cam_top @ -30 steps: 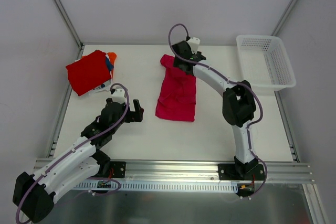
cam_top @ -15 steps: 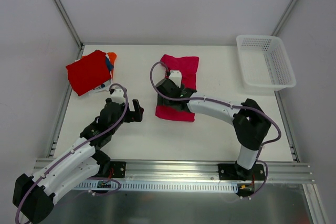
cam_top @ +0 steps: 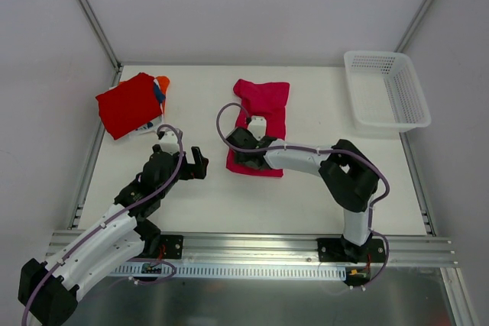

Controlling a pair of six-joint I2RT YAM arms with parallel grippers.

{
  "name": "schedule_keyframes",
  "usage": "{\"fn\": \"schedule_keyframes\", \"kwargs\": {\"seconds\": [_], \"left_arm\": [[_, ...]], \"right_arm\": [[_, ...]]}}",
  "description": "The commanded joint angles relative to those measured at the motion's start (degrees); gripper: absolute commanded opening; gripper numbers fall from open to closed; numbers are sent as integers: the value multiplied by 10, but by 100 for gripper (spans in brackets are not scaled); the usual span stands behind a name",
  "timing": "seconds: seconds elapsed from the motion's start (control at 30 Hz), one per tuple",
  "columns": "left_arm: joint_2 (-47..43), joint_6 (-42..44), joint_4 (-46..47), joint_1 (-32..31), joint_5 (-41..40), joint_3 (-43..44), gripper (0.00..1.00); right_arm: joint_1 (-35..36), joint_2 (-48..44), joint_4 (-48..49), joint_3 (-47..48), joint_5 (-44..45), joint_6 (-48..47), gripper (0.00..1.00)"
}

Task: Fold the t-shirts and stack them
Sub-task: Fold the folded rectangular tshirt in 1/3 of the way

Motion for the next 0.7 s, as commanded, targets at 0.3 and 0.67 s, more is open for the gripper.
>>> {"fn": "schedule_keyframes", "kwargs": {"seconds": [0.3,0.67], "left_arm": [[13,-15,16,1,19,4,99],[10,-15,18,1,22,2,99]], "right_arm": [[2,15,6,38,39,-14,31],[-23,35,3,61,26,-31,0]]}}
